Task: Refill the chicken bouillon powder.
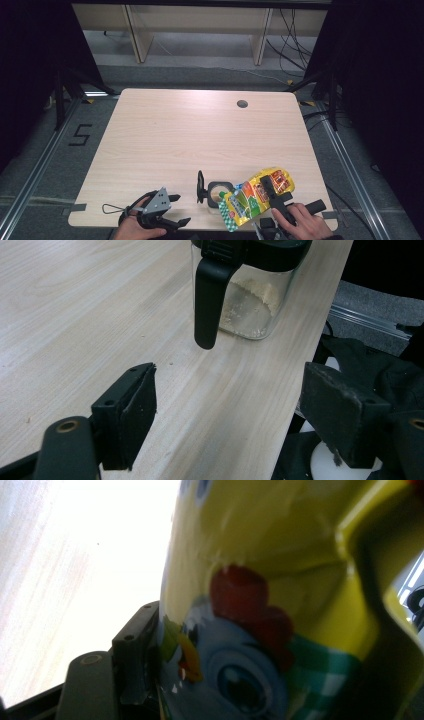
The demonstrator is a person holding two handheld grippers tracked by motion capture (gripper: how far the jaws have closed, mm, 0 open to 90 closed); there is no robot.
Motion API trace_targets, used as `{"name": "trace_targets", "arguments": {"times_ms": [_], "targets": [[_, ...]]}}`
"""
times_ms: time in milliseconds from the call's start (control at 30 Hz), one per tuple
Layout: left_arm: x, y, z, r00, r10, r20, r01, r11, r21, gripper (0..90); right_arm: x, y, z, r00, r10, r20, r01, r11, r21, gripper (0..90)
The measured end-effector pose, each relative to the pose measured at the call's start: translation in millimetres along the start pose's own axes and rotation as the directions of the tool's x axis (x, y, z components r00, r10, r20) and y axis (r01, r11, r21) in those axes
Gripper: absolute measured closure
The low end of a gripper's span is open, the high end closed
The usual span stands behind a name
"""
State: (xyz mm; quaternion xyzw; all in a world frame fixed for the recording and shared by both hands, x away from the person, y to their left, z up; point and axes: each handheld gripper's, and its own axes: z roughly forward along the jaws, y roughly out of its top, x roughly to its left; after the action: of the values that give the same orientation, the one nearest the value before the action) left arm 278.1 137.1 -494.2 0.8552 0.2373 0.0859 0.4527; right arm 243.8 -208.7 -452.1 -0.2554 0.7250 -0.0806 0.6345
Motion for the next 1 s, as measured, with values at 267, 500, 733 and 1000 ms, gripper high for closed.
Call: {"name": "trace_targets", "arguments": {"times_ms": [267,500,733,1000], "targets": [[0.1,0.2,0.3,0.9999,0.012,-0.004,-0.012,0.9999,-0.002,22.5,0.0,-0.1,-1.1,0.9997,0.012,-0.021,-0.012,1.0,0.021,30.5],[-0.4,-0.1,0.8,1.0,0.0,-0.002,0.0,1.0,-0.005,22.5,0.5,-0.4,-1.6,0.9999,0.014,0.004,-0.014,1.0,0.019,30.5],[0.6,0.1,0.6,0.9999,0.012,-0.003,-0.012,0.9999,-0.002,22.5,-2.9,-0.3,-2.1,0.9999,0.01,-0.006,-0.01,1.0,0.013,30.5],[0.4,0.0,-0.1,1.0,-0.007,-0.001,0.007,1.0,-0.003,22.5,-4.0,1.6,-1.8,0.9995,0.016,-0.026,-0.016,1.0,0.0,30.6]]}}
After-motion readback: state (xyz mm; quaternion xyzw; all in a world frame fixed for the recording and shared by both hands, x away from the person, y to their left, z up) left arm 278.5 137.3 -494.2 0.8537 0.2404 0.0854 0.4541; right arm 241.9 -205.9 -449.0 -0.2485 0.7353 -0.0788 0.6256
